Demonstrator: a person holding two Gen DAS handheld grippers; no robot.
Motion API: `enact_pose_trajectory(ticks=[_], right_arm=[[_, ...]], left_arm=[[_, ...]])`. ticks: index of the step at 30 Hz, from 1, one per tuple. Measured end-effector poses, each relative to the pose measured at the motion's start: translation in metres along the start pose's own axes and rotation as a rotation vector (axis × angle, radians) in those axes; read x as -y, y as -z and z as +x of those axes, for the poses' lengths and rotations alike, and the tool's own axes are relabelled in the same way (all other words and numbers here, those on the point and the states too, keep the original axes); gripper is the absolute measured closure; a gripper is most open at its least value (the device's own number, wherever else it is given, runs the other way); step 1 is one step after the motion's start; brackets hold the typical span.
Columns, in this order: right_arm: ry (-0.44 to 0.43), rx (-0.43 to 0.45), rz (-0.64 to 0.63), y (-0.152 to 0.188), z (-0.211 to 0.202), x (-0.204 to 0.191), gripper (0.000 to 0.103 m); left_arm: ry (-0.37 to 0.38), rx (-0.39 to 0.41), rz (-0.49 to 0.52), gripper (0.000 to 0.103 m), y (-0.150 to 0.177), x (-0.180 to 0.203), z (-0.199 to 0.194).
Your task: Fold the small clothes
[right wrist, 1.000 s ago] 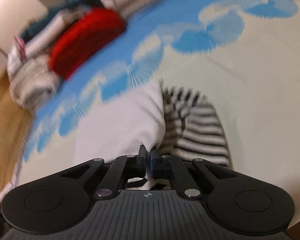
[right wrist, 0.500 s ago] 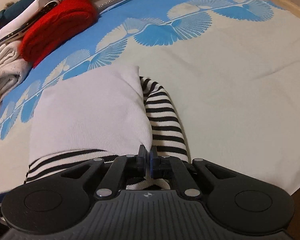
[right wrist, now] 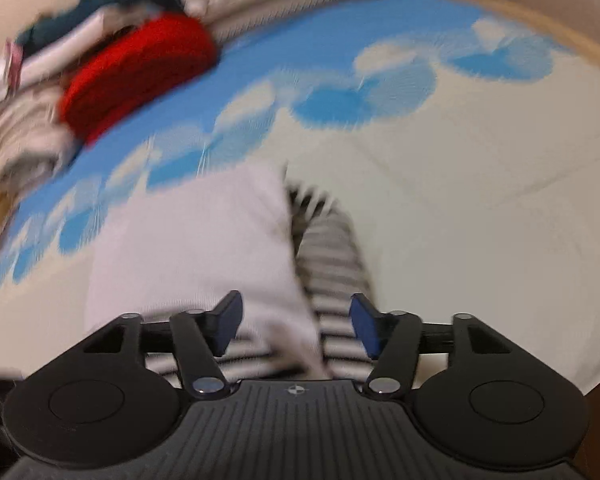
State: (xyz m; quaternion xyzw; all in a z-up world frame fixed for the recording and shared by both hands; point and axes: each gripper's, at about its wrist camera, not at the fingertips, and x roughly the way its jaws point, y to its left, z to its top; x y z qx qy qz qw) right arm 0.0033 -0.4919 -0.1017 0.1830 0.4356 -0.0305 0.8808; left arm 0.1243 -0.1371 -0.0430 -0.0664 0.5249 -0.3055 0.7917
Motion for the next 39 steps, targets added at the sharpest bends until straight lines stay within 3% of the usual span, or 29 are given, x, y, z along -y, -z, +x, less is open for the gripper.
enact_pose_trajectory(ticks=[3,6,9,11,13,16,18,20,21,23,26,30,34,37,39], right_arm=[[0.084,-0.167,-0.040,0.008,0.028,-0.001,0.035],[0.097,-0.189,0.012,0.004,0.032,0.005,0.030],[0.094,-0.189,-0.004,0.004,0.033,0.004,0.033],[0.070,-0.185,-0.032,0.004,0.033,0.003,0.039],[0.040,-0.188,-0.039,0.002,0.033,0.000,0.058],[0.021,-0.196,-0.051,0.001,0.034,-0.008,0.073],[0.034,-0.197,-0.071,0.000,0.037,-0.017,0.078],[0.049,-0.196,-0.089,-0.002,0.041,-0.025,0.083],[0.053,-0.197,-0.091,-0.003,0.042,-0.028,0.086],[0.050,-0.195,-0.072,-0.005,0.042,-0.031,0.090],[-0.014,-0.185,-0.038,-0.011,0.042,-0.043,0.095],[-0.133,-0.168,-0.064,-0.018,0.051,-0.087,0.096],[-0.254,-0.178,-0.102,-0.020,0.067,-0.139,0.097],[-0.267,-0.202,-0.156,-0.016,0.078,-0.169,0.098],[-0.253,-0.219,-0.155,-0.017,0.086,-0.178,0.099]], left_arm=[[-0.034,0.029,-0.064,0.023,-0.030,-0.017,-0.001],[-0.036,0.024,-0.172,0.022,-0.049,-0.048,0.016],[0.058,-0.012,-0.354,0.022,-0.052,-0.081,0.048],[0.105,-0.028,-0.429,0.022,-0.050,-0.090,0.069],[0.142,-0.015,-0.437,0.022,-0.052,-0.089,0.082],[0.183,0.005,-0.444,0.022,-0.057,-0.090,0.097],[0.197,-0.011,-0.469,0.026,-0.057,-0.092,0.106],[0.187,-0.016,-0.443,0.043,-0.059,-0.091,0.108],[0.186,-0.014,-0.425,0.057,-0.062,-0.090,0.105],[0.188,0.005,-0.394,0.067,-0.069,-0.089,0.093],[0.156,0.081,-0.315,0.069,-0.083,-0.089,0.057],[0.107,0.146,-0.258,0.069,-0.096,-0.121,0.001],[-0.094,0.172,-0.149,0.060,-0.101,-0.157,-0.038],[-0.206,0.240,-0.256,0.058,-0.098,-0.191,-0.065],[-0.175,0.280,-0.301,0.058,-0.092,-0.201,-0.083]])
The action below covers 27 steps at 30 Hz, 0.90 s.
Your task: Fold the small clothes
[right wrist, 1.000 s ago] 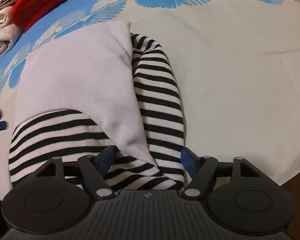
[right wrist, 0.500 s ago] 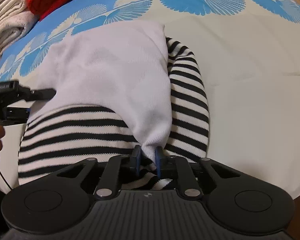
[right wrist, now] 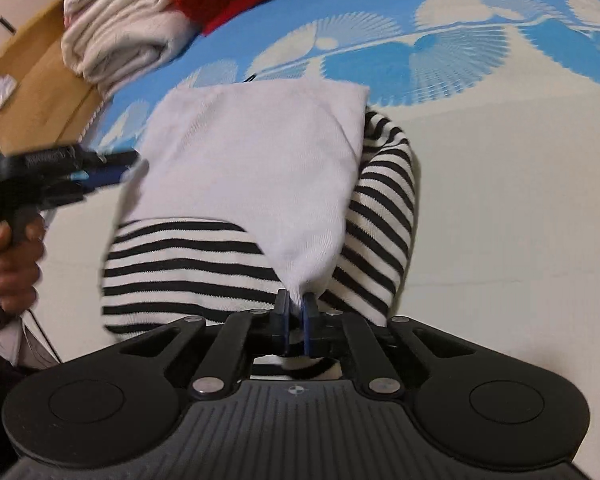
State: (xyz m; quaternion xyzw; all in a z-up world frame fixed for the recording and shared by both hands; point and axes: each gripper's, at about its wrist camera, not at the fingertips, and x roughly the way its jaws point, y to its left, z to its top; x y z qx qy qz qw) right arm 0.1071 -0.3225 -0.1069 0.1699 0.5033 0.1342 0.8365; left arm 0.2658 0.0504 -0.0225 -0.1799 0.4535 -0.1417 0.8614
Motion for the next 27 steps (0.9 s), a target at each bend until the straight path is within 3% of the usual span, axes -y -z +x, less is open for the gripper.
enact_pose_trajectory(ticks=[2,5,8,9,11,13,15,17,18,19,23,25,26,27], right_arm=[[0.027,0.000,0.018,-0.002,0.001,-0.001,0.099],[0.040,0.000,0.061,0.000,-0.003,0.004,0.099],[0.066,-0.002,0.031,0.004,-0.004,-0.007,0.099],[0.078,-0.008,0.026,0.006,-0.003,-0.009,0.099],[0.089,-0.030,0.025,0.010,0.001,-0.012,0.099],[0.101,-0.018,0.017,0.010,0.000,-0.016,0.096],[0.100,0.035,0.019,0.008,-0.009,-0.019,0.090],[0.087,0.098,0.045,0.002,-0.016,-0.019,0.080],[0.101,0.127,0.060,-0.001,-0.017,-0.017,0.070],[0.116,0.152,0.077,-0.003,-0.017,-0.015,0.065],[0.111,0.160,0.141,-0.012,-0.003,-0.013,0.065],[0.100,0.129,0.146,-0.011,0.007,-0.014,0.070],[0.104,0.119,0.133,-0.011,0.011,-0.017,0.081],[0.128,0.130,0.113,-0.009,0.010,-0.021,0.102]], left_arm=[[0.050,-0.012,0.046,0.058,0.005,0.005,-0.013],[0.074,-0.100,0.231,0.058,0.028,0.028,-0.015],[-0.003,-0.268,0.388,0.058,0.067,0.044,0.022],[-0.060,-0.291,0.469,0.057,0.084,0.048,0.033],[-0.101,-0.249,0.549,0.057,0.098,0.059,0.032],[-0.093,-0.215,0.494,0.053,0.093,0.059,0.019],[-0.069,-0.157,0.415,0.029,0.084,0.051,0.001],[-0.080,-0.105,0.337,0.018,0.074,0.046,-0.011],[-0.096,-0.095,0.287,0.018,0.069,0.038,-0.011],[-0.106,-0.108,0.220,0.018,0.067,0.028,-0.010],[-0.050,-0.258,-0.054,0.019,0.074,-0.007,0.023],[-0.059,-0.263,-0.088,0.020,0.084,-0.008,0.031],[-0.068,-0.259,-0.094,0.023,0.086,-0.006,0.032],[-0.069,-0.258,-0.110,0.029,0.085,-0.004,0.032]])
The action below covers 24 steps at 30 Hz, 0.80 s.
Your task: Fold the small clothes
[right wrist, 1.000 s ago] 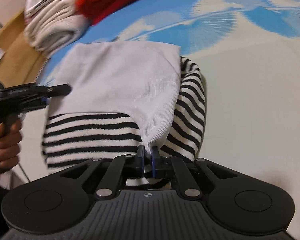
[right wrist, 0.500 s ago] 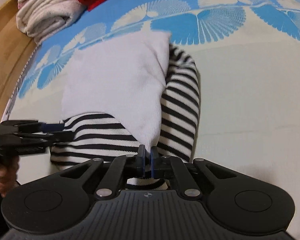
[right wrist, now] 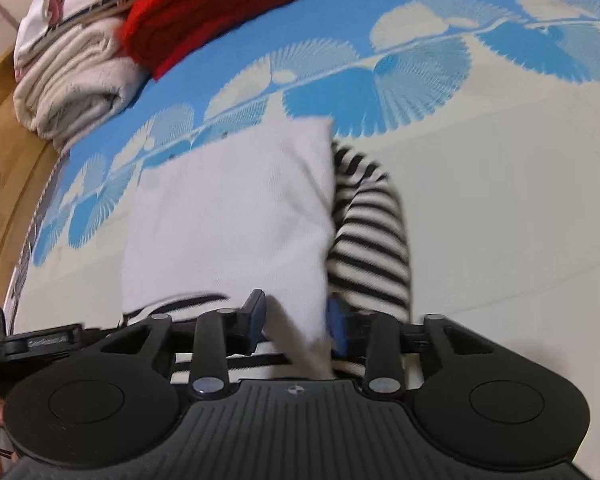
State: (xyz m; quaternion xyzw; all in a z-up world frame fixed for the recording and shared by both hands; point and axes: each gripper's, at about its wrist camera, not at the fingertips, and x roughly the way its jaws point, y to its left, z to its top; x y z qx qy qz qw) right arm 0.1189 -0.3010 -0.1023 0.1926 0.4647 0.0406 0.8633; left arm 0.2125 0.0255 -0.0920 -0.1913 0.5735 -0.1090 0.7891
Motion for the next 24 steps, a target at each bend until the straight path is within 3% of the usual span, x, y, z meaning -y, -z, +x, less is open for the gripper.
enact_pose_trajectory(ticks=[2,4,6,10,12,14,17,19,20,21,22,24], right_arm=[[0.046,0.089,-0.016,-0.002,-0.014,-0.002,0.103],[0.080,0.120,0.021,-0.006,-0.020,0.007,0.103],[0.085,0.069,0.045,-0.006,-0.012,0.014,0.103],[0.153,0.075,-0.044,0.003,-0.014,0.000,0.098],[0.141,0.117,-0.065,0.003,-0.023,-0.004,0.096],[0.068,0.127,-0.063,0.002,-0.031,-0.002,0.096],[0.022,0.061,-0.087,0.002,-0.024,-0.002,0.096],[0.091,-0.064,-0.149,0.009,-0.002,-0.003,0.096],[0.153,-0.133,-0.178,0.015,0.010,-0.002,0.096],[0.196,-0.174,-0.196,0.020,0.017,-0.001,0.096],[0.221,-0.190,-0.219,0.023,0.019,-0.002,0.096],[0.230,-0.139,-0.278,0.025,0.007,-0.011,0.096]], left_arm=[[0.039,-0.012,-0.034,0.034,-0.001,0.005,-0.007],[0.051,-0.036,0.012,0.034,-0.004,0.010,-0.003],[-0.030,-0.025,0.081,0.023,-0.002,0.017,0.002],[-0.120,0.073,0.214,0.026,0.003,0.039,-0.018],[-0.121,0.127,0.309,0.027,0.008,0.053,-0.034],[-0.074,0.137,0.368,0.027,0.012,0.063,-0.042],[-0.061,0.073,0.459,0.034,0.023,0.069,-0.030],[-0.127,0.022,0.572,0.033,0.038,0.068,-0.006],[-0.183,0.035,0.647,0.023,0.045,0.071,0.001],[-0.198,0.038,0.671,0.024,0.048,0.072,0.002],[-0.191,0.039,0.656,0.025,0.048,0.073,-0.003],[-0.195,0.062,0.642,0.027,0.049,0.075,-0.019]])
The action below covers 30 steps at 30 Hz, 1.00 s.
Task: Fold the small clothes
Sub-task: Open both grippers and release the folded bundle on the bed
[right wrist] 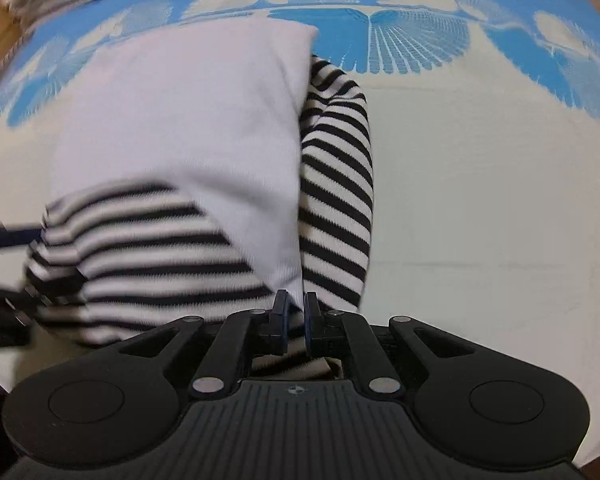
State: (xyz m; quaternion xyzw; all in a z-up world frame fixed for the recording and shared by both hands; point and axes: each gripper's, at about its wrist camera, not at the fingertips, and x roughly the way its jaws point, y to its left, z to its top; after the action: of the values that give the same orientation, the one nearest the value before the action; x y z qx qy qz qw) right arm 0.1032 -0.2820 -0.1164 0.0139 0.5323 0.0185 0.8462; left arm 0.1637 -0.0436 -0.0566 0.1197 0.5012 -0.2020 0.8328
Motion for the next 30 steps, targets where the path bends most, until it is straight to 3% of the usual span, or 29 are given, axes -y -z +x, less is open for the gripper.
enact_pose_trajectory(ticks=[2,4,6,13,16,20,23,30], right_arm=[[-0.010,0.101,-0.022,0.003,-0.026,-0.003,0.086],[0.004,0.194,-0.032,0.008,-0.049,-0.003,0.052],[0.031,0.281,-0.046,0.016,-0.073,-0.003,0.036],[0.037,0.455,-0.042,0.056,-0.138,-0.008,0.012],[0.062,0.508,-0.054,0.076,-0.154,-0.018,0.008],[0.056,0.477,-0.064,0.098,-0.152,-0.029,0.005],[0.056,0.433,-0.059,0.107,-0.140,-0.035,0.005],[0.059,0.398,-0.085,0.110,-0.132,-0.047,0.005]], left_arm=[[-0.064,0.037,0.012,0.025,0.000,0.002,-0.020],[-0.099,0.090,0.007,0.017,0.004,0.003,-0.046],[-0.110,0.160,-0.036,0.013,0.014,0.003,-0.077],[-0.133,0.349,-0.211,0.013,0.057,0.028,-0.169],[-0.133,0.360,-0.288,0.013,0.070,0.043,-0.183],[-0.133,0.325,-0.371,0.013,0.093,0.059,-0.173],[-0.120,0.219,-0.351,0.013,0.099,0.067,-0.149],[-0.208,0.218,-0.324,0.013,0.089,0.070,-0.134]])
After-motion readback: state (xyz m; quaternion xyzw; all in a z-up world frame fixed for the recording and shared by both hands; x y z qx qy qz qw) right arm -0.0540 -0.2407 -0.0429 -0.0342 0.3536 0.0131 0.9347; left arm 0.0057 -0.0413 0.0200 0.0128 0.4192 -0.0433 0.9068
